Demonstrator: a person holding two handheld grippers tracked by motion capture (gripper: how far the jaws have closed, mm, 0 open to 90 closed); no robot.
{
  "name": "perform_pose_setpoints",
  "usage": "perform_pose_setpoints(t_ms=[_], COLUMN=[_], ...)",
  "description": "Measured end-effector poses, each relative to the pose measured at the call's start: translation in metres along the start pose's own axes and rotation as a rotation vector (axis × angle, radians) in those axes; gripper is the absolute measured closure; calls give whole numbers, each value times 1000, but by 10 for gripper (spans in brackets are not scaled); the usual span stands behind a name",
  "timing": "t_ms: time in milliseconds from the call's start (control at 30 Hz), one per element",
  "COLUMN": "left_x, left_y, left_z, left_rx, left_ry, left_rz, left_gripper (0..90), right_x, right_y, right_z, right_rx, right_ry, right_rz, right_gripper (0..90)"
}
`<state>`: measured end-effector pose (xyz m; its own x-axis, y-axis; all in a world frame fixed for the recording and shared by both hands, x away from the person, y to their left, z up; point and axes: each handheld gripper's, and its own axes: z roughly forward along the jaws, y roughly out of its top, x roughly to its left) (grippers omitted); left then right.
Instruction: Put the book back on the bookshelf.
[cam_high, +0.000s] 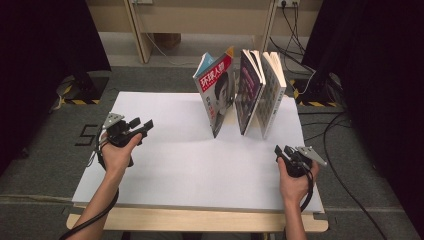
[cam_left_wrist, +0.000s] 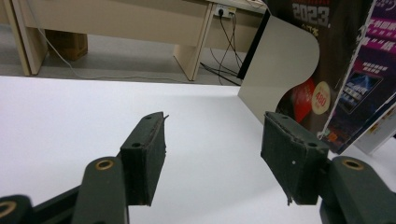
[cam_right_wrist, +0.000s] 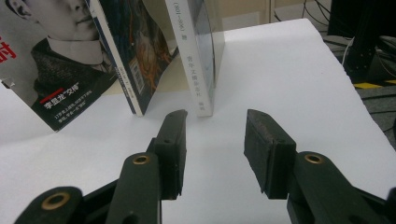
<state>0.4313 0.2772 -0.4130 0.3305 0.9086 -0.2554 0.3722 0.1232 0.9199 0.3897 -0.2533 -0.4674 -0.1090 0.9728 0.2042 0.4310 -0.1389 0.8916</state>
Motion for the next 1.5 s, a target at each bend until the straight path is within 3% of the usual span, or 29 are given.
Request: perform_pose_setpoints(t_ms=[633, 900, 1200, 1500], left_x=[38, 55, 66, 72], left_y=[-41, -58, -84, -94], left_z=[-35, -47, -55, -61], left_rx=[11, 14, 53, 11], left_ry=[110, 144, 168, 179], left_rz=[60, 39, 37, 18], left_gripper=[374, 374, 374, 374], right_x=[0, 2, 3, 5], right_y=[1, 0, 0, -1], right_z=[1, 1, 1, 2], right_rx=[1, 1, 8, 9], right_ry=[-1, 1, 1, 4], right_rz=[-11, -8, -4, -16], right_gripper=[595, 595, 595, 595])
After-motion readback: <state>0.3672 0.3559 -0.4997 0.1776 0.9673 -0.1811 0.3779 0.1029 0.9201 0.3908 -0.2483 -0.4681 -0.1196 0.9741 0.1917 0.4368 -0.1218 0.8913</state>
